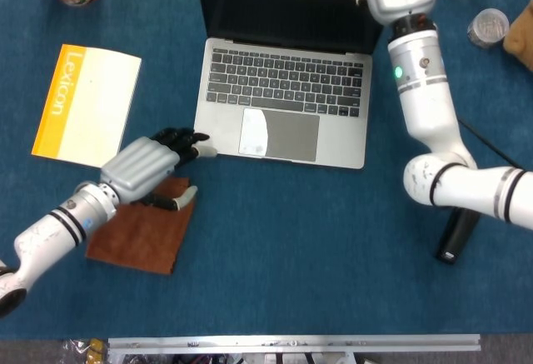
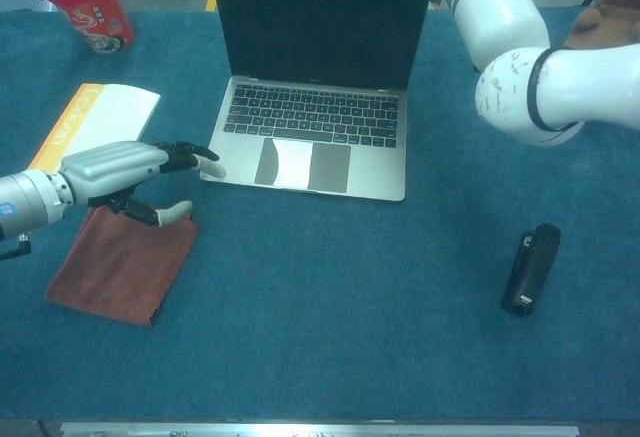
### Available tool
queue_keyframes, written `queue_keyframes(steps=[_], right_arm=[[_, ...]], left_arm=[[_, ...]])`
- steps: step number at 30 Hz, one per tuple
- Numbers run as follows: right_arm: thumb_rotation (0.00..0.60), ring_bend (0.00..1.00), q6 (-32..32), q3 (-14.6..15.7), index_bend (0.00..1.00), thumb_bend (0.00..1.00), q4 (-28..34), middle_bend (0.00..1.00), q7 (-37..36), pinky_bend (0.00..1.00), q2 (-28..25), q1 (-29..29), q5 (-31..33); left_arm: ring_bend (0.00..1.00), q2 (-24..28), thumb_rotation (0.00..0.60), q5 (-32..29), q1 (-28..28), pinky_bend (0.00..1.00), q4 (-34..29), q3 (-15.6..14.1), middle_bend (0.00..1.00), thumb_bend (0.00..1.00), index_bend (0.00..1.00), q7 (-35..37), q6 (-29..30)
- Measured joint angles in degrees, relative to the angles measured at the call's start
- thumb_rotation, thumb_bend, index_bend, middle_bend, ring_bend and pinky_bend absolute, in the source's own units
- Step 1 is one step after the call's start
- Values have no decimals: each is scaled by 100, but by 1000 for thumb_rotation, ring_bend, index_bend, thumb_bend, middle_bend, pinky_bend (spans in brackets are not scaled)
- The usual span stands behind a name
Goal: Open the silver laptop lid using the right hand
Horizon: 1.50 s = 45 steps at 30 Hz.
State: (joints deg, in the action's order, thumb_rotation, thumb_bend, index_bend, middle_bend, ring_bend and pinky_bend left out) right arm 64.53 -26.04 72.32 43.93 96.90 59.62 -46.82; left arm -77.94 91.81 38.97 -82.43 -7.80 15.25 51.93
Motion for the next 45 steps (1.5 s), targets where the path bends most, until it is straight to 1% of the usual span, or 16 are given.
queue_keyframes(steps=[6,12,14,17,20,25,31,35,40,45], right_arm=[[600,0,89,93,30,362,835,67,-52,36,-328,-216,31],[600,0,334,335,30,362,1901,71,-81,37,-852,-587,-92],[600,0,452,461,30,362,2305,79,-106,37,-1090,-765,-195],[600,0,678,683,30,361,2871,86,-152,37,-1477,-1073,-422],[600,0,961,920,30,362,3377,89,-245,39,-1890,-1445,-696],[600,0,1454,1373,30,362,3961,95,-552,39,-2495,-2128,-1258],[600,0,1938,1887,30,362,4230,97,-1136,39,-2823,-2905,-1788],[600,0,2216,2183,30,362,4270,98,-1542,39,-2951,-3362,-2181],[600,0,2412,2541,30,361,4216,98,-1881,39,-3005,-3806,-2681],[600,0,2506,2797,30,362,3998,98,-2147,39,-2919,-4182,-3001]], left_arm=[[23,357,261,-56,-153,79,-274,49,60,459,137,-229,297],[23,746,263,-243,-429,79,-471,92,60,459,137,-452,639],[22,873,281,-302,-553,79,-525,105,60,459,137,-508,801],[22,1010,333,-371,-742,79,-601,133,60,459,138,-557,1075],[22,1141,356,-426,-949,79,-674,172,60,458,138,-620,1393],[22,1352,362,-515,-1364,79,-789,248,60,459,139,-675,1975],[22,1493,371,-564,-1819,79,-906,315,60,459,139,-756,2540],[22,1565,383,-558,-2077,78,-986,333,60,459,139,-833,2812],[22,1608,390,-521,-2352,78,-1042,346,60,459,139,-859,3089],[22,1644,410,-437,-2562,78,-1107,353,60,459,139,-916,3319]])
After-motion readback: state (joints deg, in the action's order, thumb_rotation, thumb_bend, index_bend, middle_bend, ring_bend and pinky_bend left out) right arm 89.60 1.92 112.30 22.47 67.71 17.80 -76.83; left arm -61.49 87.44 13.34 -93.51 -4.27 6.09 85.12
